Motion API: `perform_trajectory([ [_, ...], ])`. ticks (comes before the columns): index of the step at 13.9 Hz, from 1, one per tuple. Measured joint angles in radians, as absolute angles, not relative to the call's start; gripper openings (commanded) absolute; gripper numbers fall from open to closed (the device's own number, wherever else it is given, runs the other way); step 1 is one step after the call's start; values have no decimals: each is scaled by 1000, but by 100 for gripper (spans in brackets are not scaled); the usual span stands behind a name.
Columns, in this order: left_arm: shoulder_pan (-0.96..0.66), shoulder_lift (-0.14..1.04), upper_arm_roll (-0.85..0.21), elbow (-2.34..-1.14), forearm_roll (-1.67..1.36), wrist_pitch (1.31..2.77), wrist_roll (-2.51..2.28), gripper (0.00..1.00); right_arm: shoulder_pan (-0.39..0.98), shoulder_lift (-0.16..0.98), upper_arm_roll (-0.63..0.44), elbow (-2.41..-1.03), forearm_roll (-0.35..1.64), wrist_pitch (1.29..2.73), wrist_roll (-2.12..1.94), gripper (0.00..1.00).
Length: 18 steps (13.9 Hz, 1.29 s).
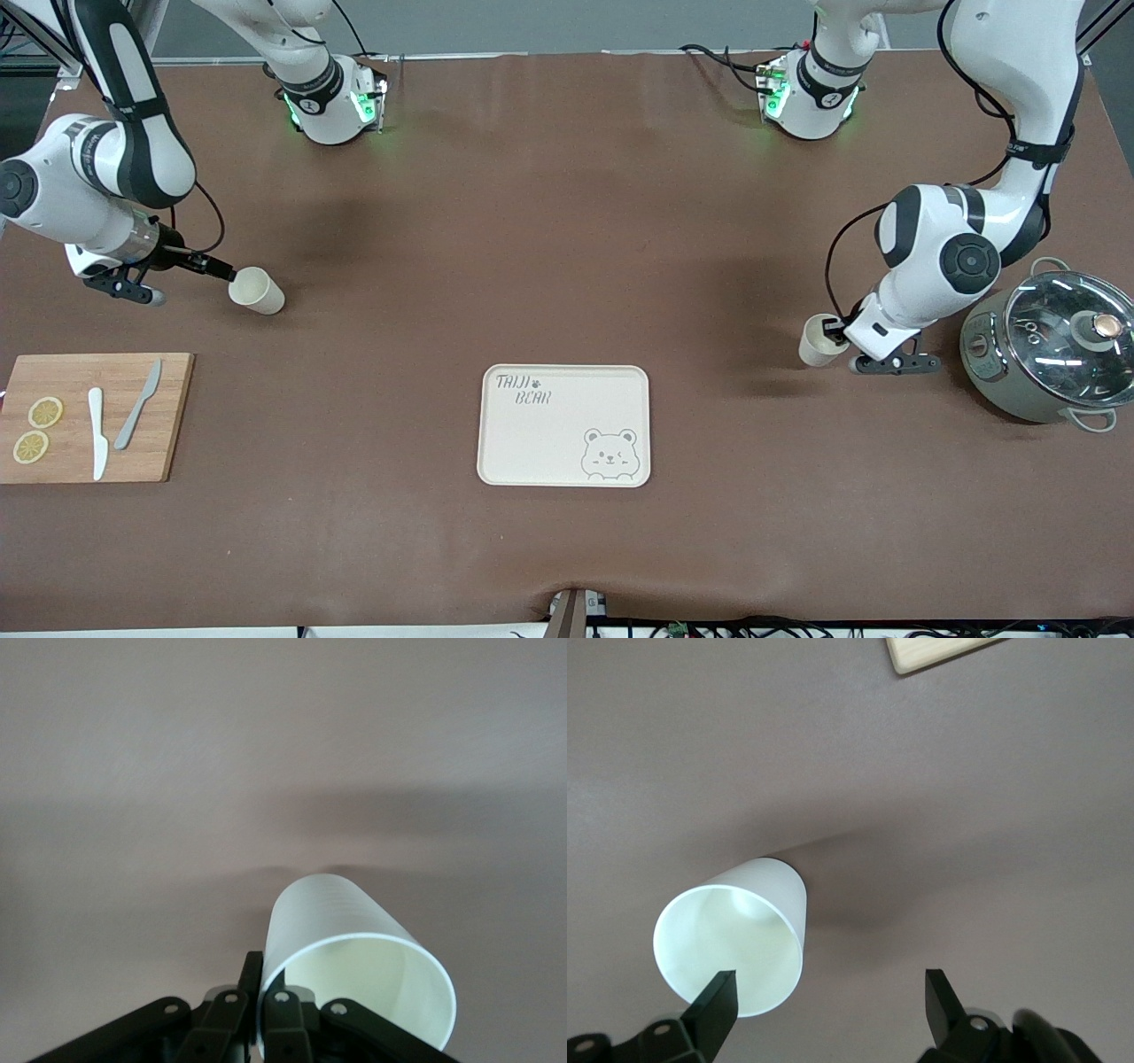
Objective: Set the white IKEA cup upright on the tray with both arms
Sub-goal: 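Lower both grippers around the paper cups and close on them, then carry the cups with both grippers onto the bear tray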
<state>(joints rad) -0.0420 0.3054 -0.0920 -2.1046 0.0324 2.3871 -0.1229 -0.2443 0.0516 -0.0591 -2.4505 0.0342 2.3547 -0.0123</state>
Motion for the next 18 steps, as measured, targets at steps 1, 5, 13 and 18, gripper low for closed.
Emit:
perform_trajectory([
  [1, -51, 305, -111, -2074, 32, 2364, -132, 0, -244, 63, -59, -2451, 37, 2364, -12, 72],
  [5, -136, 325, -127, -1964, 32, 2284, -293, 0, -244, 109, -58, -2454, 63, 2390, -12, 30],
  [13, -297, 483, -134, -1730, -76, 2250, -625, 0, -231, 110, -46, -2452, 84, 2369, -12, 0],
  [18, -358, 629, -135, -1559, -101, 2249, -801, 0, -206, 93, -46, -2389, 84, 2216, 10, 0],
])
